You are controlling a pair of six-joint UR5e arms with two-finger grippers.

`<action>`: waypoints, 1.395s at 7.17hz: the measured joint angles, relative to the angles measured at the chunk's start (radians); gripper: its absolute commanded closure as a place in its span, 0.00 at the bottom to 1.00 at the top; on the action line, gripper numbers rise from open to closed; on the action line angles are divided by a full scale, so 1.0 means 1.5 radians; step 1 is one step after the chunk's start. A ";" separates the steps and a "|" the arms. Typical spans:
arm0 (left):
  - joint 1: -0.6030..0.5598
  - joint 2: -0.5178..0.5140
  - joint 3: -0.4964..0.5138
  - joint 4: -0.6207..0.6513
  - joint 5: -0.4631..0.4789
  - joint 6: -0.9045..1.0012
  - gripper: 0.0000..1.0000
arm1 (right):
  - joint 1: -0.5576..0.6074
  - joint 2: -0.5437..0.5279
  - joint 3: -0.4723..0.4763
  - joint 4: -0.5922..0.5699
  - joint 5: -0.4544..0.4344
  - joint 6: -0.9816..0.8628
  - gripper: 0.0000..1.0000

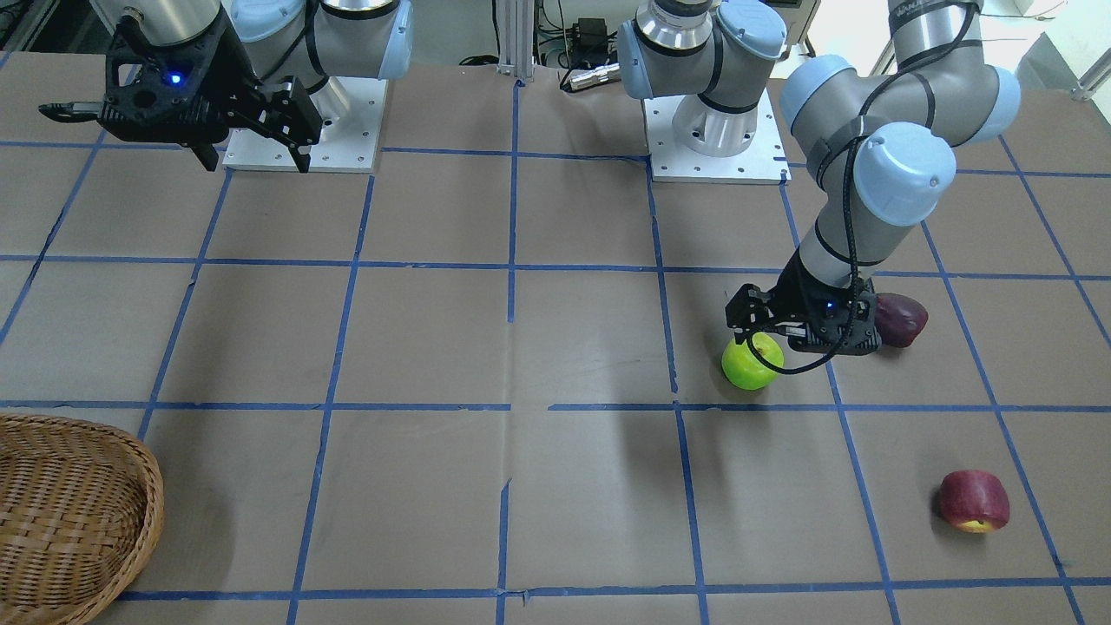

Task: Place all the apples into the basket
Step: 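Reach the left gripper down toward the green apple, then close the left gripper on the green apple, then carry the green apple to the table center and release it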

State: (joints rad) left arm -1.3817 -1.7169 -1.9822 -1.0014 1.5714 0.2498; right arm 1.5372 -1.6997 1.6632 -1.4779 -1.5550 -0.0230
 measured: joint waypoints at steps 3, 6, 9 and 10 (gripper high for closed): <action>0.006 -0.078 -0.029 0.034 0.000 0.006 0.00 | 0.000 0.000 0.000 -0.001 -0.001 0.000 0.00; 0.006 -0.103 -0.030 0.036 0.002 0.006 0.84 | 0.000 0.000 0.001 0.000 -0.002 0.000 0.00; -0.023 -0.101 -0.004 0.025 -0.020 -0.080 0.88 | 0.000 0.001 0.000 -0.005 -0.002 -0.001 0.00; -0.067 -0.104 0.031 0.006 -0.049 -0.161 0.88 | 0.000 0.002 0.001 -0.005 -0.002 -0.001 0.00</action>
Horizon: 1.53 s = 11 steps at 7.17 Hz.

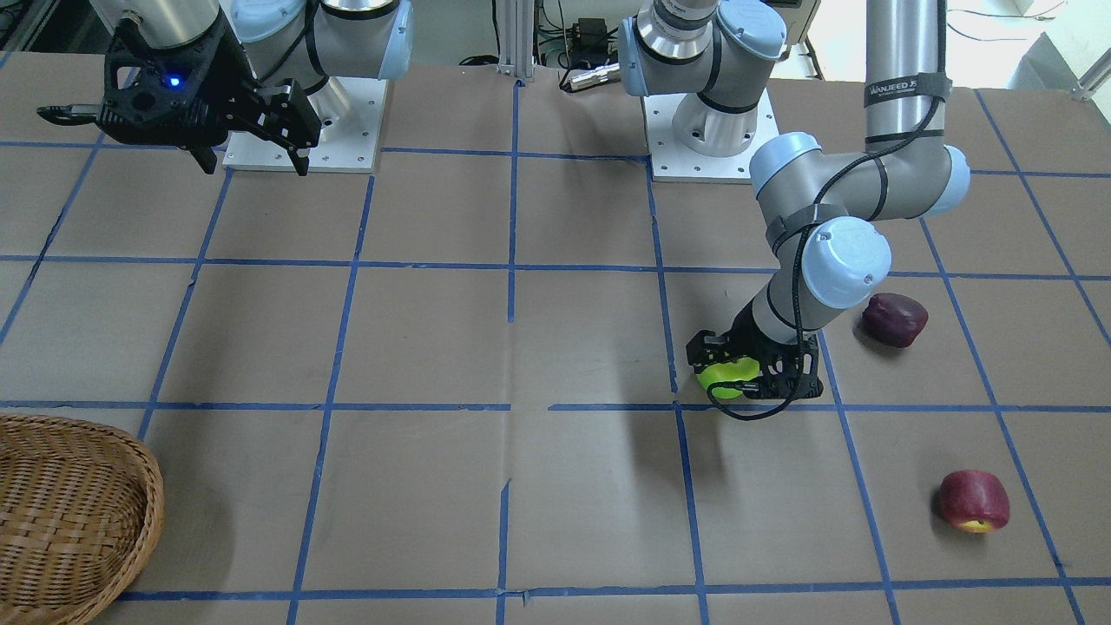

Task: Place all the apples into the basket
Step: 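Carry the green apple to the table center and release it, then grasp the green apple with the right gripper while the left gripper reaches the purple apple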

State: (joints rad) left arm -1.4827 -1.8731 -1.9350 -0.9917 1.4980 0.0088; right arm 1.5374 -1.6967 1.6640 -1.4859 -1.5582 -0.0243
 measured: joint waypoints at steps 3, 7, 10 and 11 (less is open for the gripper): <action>-0.222 -0.055 0.081 0.022 -0.033 -0.298 0.80 | 0.000 0.003 0.004 -0.003 -0.001 -0.008 0.00; -0.287 -0.107 0.108 0.099 -0.035 -0.424 0.00 | 0.002 0.025 0.006 -0.025 0.001 -0.011 0.00; -0.153 -0.055 0.157 -0.057 -0.016 -0.265 0.00 | 0.016 0.107 0.007 -0.122 0.007 -0.003 0.00; -0.105 -0.029 0.164 -0.135 0.028 -0.162 0.00 | 0.037 0.135 0.006 -0.157 0.009 0.005 0.00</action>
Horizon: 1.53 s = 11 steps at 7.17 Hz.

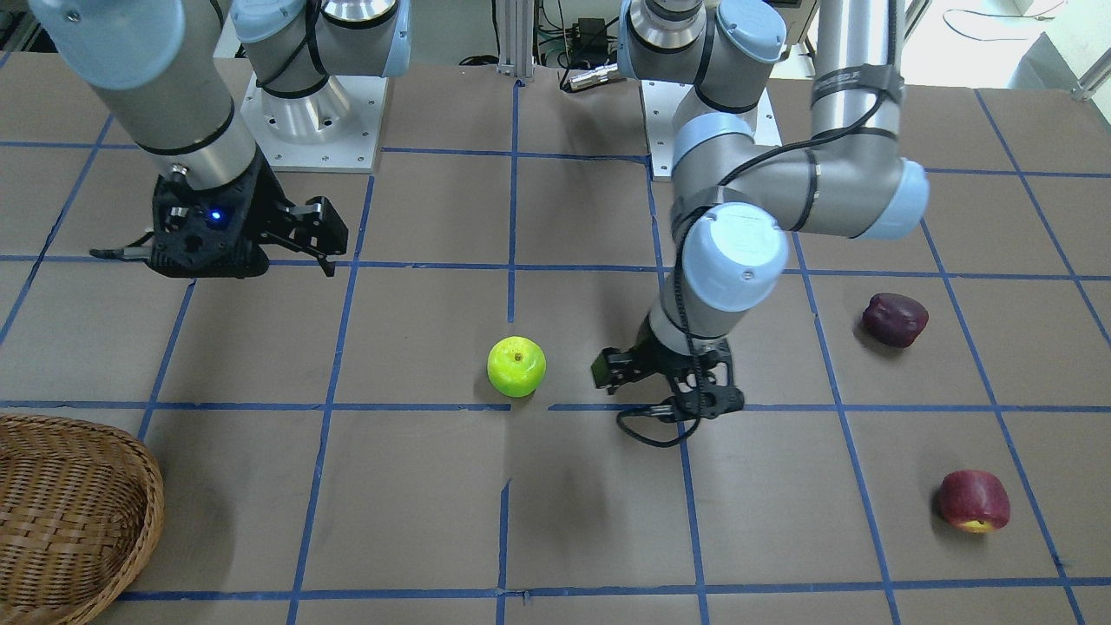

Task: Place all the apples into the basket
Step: 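Grasp the green apple with the right gripper while the left gripper reaches the purple apple, then carry the green apple to the basket while the left gripper grasps the purple apple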

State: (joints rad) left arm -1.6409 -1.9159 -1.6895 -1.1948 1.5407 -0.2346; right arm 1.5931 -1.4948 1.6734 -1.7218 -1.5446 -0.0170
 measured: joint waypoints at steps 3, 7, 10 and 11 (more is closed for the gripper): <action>0.153 0.080 -0.028 -0.113 0.086 0.267 0.00 | 0.109 0.083 -0.001 -0.075 0.000 0.149 0.00; 0.368 0.137 -0.088 -0.099 0.091 0.291 0.00 | 0.232 0.180 -0.006 -0.152 0.002 0.289 0.00; 0.457 0.119 -0.153 0.018 0.092 0.262 0.00 | 0.258 0.223 -0.007 -0.176 0.038 0.294 0.00; 0.474 0.110 -0.190 0.074 0.092 0.258 0.00 | 0.260 0.237 -0.007 -0.192 0.042 0.293 0.00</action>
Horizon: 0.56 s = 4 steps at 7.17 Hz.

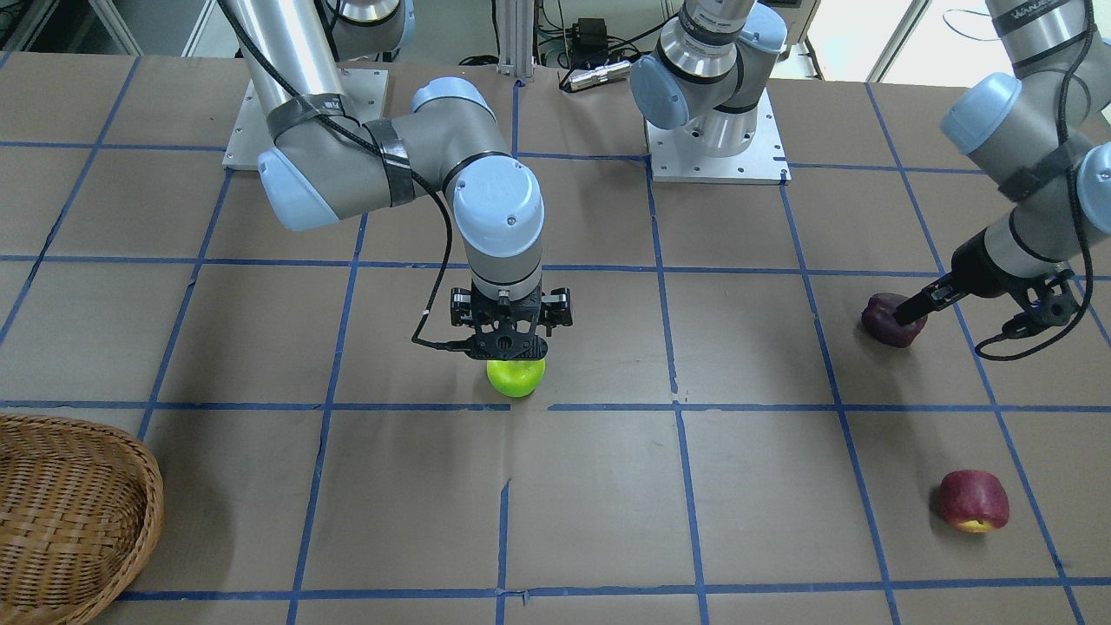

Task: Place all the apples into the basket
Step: 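Carry the green apple to the basket while the left gripper grasps the purple apple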

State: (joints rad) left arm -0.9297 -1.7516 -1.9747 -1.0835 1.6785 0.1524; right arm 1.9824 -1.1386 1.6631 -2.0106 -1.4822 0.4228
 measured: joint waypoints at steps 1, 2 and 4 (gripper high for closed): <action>0.011 -0.008 -0.036 0.050 0.003 0.001 0.00 | 0.000 0.014 0.000 -0.017 0.001 0.000 0.00; 0.016 -0.015 -0.059 0.080 0.014 0.004 0.00 | 0.001 0.029 0.000 -0.035 0.002 -0.001 0.00; 0.019 -0.034 -0.075 0.105 0.032 0.004 0.00 | 0.001 0.051 0.001 -0.057 0.001 0.000 0.07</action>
State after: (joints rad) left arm -0.9019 -1.8022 -2.0877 -0.9256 1.7269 0.1581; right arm 1.9834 -1.0620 1.6647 -2.0955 -1.4811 0.4224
